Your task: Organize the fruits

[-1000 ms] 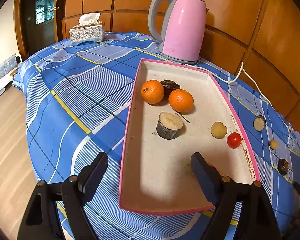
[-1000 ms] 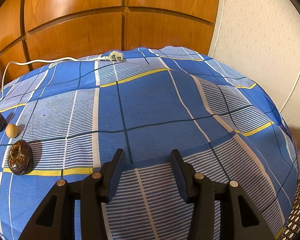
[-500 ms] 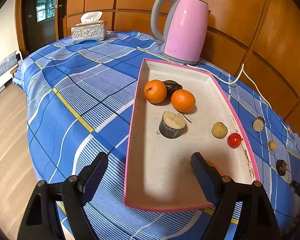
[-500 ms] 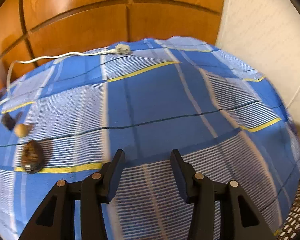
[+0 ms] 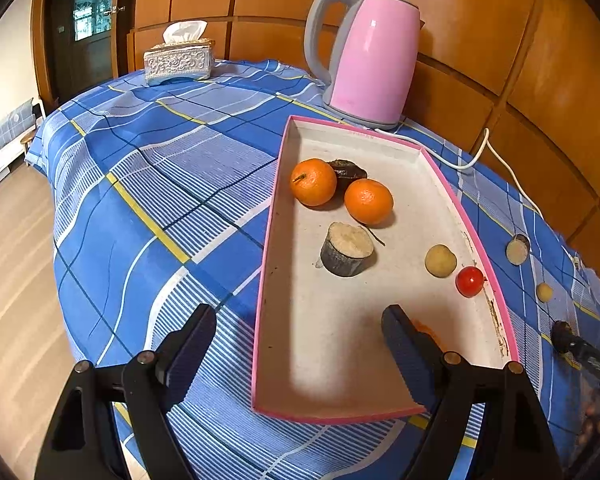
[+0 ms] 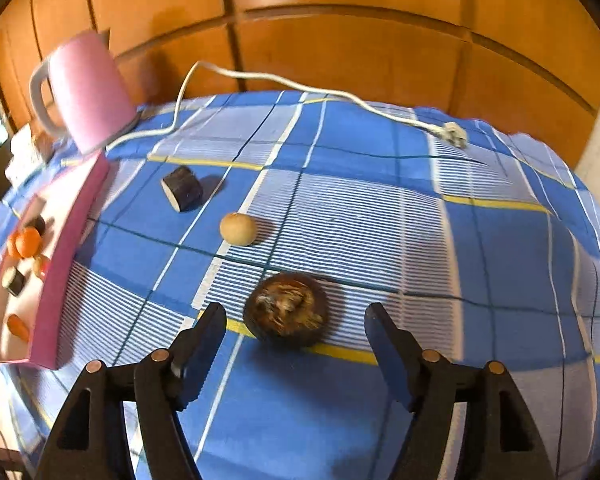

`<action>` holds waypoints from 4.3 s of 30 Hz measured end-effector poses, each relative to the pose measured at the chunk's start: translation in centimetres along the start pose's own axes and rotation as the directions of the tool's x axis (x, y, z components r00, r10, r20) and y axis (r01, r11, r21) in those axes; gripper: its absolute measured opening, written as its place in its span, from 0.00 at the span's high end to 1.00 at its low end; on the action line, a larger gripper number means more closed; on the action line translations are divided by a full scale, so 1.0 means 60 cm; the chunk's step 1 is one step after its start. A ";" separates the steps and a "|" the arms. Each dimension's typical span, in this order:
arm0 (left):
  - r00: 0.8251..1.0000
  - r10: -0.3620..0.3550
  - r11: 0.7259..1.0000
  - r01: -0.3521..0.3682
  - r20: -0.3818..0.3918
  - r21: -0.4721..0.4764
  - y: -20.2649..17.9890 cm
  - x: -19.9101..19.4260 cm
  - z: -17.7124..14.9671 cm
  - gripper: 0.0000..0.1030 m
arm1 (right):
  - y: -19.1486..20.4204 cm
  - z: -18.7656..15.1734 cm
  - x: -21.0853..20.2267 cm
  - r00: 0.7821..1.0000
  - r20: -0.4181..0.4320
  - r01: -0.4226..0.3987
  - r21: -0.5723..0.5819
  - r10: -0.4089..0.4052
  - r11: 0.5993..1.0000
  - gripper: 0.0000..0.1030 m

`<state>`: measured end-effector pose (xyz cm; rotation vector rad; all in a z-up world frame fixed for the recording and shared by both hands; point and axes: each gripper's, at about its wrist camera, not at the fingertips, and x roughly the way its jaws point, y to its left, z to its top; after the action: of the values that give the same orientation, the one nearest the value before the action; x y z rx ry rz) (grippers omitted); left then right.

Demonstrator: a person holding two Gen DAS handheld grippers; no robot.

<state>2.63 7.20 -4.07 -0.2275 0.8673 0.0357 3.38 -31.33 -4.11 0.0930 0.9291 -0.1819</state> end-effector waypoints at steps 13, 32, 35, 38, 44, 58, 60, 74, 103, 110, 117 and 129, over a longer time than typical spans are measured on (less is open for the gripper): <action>0.999 0.031 0.999 -0.031 -0.024 -0.035 0.011 0.012 -0.004 0.15 | 0.008 -0.020 0.031 0.999 0.044 0.012 -0.048 -0.010 0.999 0.50; 1.000 0.025 0.999 -0.025 -0.017 -0.036 0.018 0.004 -0.008 0.14 | 0.029 -0.020 0.001 1.000 0.016 -0.010 -0.045 0.010 0.999 0.51; 1.000 0.023 0.999 -0.023 -0.017 -0.039 0.019 0.004 -0.007 0.14 | 0.045 -0.014 -0.014 0.998 0.024 -0.050 -0.052 0.051 0.997 0.51; 1.000 0.021 0.999 -0.022 -0.019 -0.040 0.020 0.004 -0.008 0.14 | 0.075 -0.007 -0.029 0.994 0.028 -0.100 -0.094 0.103 0.991 0.51; 1.000 0.019 0.999 -0.020 -0.017 -0.048 0.023 0.004 -0.009 0.14 | 0.149 0.005 -0.047 0.972 0.003 -0.230 -0.204 0.235 0.952 0.51; 0.999 0.025 0.998 -0.026 -0.024 -0.061 0.036 0.007 -0.008 0.14 | 0.360 0.048 -0.019 0.876 -0.128 -0.481 -0.308 0.465 0.821 0.47; 0.999 0.025 0.998 -0.026 -0.026 -0.064 0.037 0.008 -0.008 0.14 | 0.378 0.042 -0.007 0.873 -0.146 -0.487 -0.306 0.465 0.818 0.37; 0.999 0.021 0.999 -0.022 -0.029 -0.048 0.028 0.006 -0.010 0.14 | 0.277 0.021 -0.045 0.928 -0.029 -0.366 -0.252 0.371 0.896 0.32; 1.000 0.006 1.000 -0.006 0.015 0.009 -0.001 -0.034 -0.011 0.14 | -0.162 -0.064 -0.051 0.923 0.014 0.364 0.291 -0.385 0.885 0.32; 1.000 0.003 1.000 -0.003 0.022 0.019 -0.008 -0.043 -0.013 0.14 | -0.182 -0.092 -0.036 0.930 0.013 0.342 0.343 -0.368 0.875 0.27; 1.000 -0.008 0.999 0.007 0.024 0.042 -0.016 -0.051 -0.022 0.14 | -0.178 -0.093 -0.035 0.927 0.025 0.342 0.351 -0.374 0.871 0.26; 1.000 0.009 0.999 -0.009 0.001 0.046 -0.014 -0.038 -0.032 0.14 | -0.176 -0.099 -0.036 0.924 0.046 0.338 0.365 -0.379 0.868 0.26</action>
<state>-0.21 6.09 -3.38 -0.1806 0.8674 0.0241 -4.61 -40.49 -5.95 0.2376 0.7823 -0.6967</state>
